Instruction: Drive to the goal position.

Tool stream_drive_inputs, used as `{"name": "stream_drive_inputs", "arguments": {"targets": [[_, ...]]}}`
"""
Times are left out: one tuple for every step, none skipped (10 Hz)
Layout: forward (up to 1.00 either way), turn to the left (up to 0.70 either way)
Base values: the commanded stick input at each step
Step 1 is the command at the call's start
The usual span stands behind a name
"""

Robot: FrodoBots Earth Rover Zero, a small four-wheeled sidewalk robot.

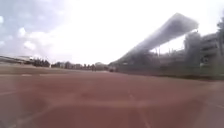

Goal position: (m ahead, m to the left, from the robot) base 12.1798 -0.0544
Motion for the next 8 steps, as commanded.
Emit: {"name": "stream_drive_inputs", "arguments": {"targets": [[0.7, 0.0], [0.7, 0.0], [0.7, 0.0], [0.7, 0.0], [0.7, 0.0], [0.7, 0.0], [0.7, 0.0], [0.7, 0.0]]}}
